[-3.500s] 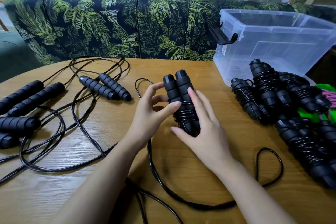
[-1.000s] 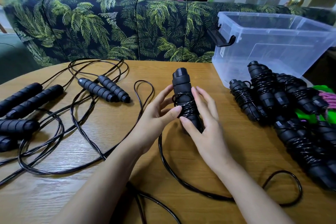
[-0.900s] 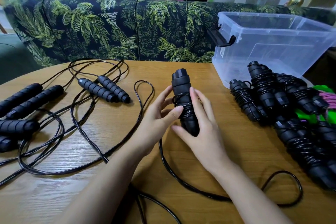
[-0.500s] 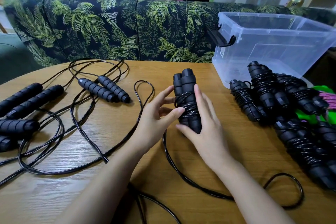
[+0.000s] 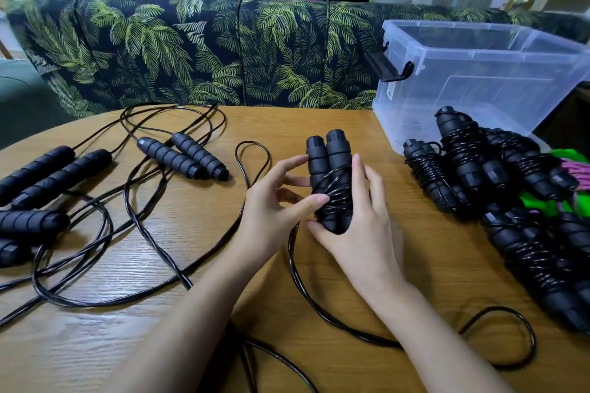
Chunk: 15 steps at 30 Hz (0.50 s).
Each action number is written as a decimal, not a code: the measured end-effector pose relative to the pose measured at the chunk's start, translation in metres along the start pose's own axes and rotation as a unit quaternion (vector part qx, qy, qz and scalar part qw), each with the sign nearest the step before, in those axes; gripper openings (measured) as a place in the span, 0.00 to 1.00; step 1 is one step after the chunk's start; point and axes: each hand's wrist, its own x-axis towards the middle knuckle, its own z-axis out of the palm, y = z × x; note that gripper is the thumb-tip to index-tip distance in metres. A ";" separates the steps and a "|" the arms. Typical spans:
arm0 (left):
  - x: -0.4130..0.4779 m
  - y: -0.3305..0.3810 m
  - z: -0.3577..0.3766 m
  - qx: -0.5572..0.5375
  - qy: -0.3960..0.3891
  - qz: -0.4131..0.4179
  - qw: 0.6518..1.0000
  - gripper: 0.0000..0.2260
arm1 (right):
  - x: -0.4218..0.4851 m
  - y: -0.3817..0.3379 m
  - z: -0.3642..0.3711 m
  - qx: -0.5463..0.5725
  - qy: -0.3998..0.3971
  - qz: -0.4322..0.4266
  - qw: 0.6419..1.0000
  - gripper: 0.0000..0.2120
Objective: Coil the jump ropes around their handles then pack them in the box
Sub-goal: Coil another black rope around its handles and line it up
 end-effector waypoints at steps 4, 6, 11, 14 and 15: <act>0.000 -0.002 0.000 0.016 -0.023 0.013 1.000 0.32 | 0.003 0.006 0.001 0.039 -0.003 0.006 0.999 0.51; 0.000 -0.002 0.000 0.024 -0.038 0.017 0.999 0.33 | 0.003 0.006 0.000 0.046 -0.006 0.005 0.999 0.51; 0.000 -0.001 -0.001 0.028 -0.056 0.021 0.998 0.31 | 0.005 0.008 -0.003 0.076 -0.005 -0.003 0.997 0.51; 0.000 -0.001 -0.003 0.035 -0.058 0.033 0.997 0.29 | 0.005 0.011 -0.002 0.110 0.000 -0.007 0.994 0.50; 0.001 -0.001 -0.004 0.036 -0.058 0.038 0.997 0.29 | 0.006 0.011 -0.001 0.123 0.002 -0.007 0.992 0.50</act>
